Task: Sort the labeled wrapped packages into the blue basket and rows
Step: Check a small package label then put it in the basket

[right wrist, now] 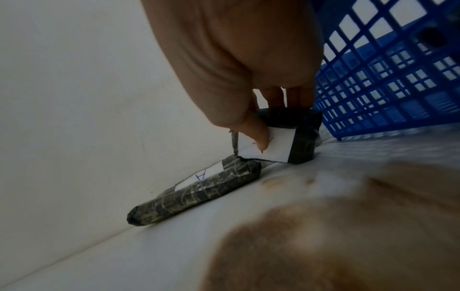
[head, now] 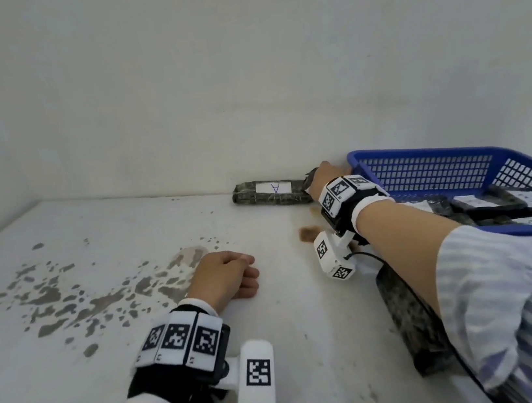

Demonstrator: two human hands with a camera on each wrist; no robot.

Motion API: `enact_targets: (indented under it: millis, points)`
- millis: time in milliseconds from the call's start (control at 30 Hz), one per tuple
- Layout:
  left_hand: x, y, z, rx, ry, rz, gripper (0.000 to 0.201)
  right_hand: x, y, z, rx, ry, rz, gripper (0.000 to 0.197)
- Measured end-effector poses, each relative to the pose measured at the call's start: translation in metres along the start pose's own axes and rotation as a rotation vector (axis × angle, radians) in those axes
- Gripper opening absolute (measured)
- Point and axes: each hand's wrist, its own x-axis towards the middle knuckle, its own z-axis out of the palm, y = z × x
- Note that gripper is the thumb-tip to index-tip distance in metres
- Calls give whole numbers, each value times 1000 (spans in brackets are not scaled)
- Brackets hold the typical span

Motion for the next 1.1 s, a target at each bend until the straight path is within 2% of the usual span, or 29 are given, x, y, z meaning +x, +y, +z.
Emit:
enact_targets:
  millis: [100, 233, 367, 533, 600, 733, 800, 867, 967, 1100]
  points:
    - [-1, 1, 2, 22, 3, -2, 16, -1, 1, -8, 85, -47, -45, 18]
    - [-5, 4, 5, 26, 17, 10, 15, -12, 5, -27, 219, -45, -114, 34]
    - [-14, 12, 8, 78, 35, 19, 20, -34, 14, -49, 493, -55, -166, 48]
    - [-38, 30, 15, 154, 1, 62, 23, -82, 37, -80, 841, -90, -213, 30]
    - [-53, 40, 22, 163, -15, 114, 24, -110, 53, -95, 971, -142, -230, 35]
    - [-95, 75, 46, 29, -51, 335, 37, -160, 89, -122, 1037, -200, -298, 24]
    - [-119, 94, 59, -25, -119, 472, 47, -179, 109, -132, 1071, -200, -345, 30]
    - [-141, 110, 73, -16, -211, 575, 49, -196, 129, -141, 1155, -195, -386, 36]
    - [-162, 123, 94, 32, -297, 643, 39, -216, 158, -151, 1274, -139, -436, 39]
    - [-176, 128, 117, 25, -327, 683, 34, -232, 191, -157, 1415, -43, -507, 30]
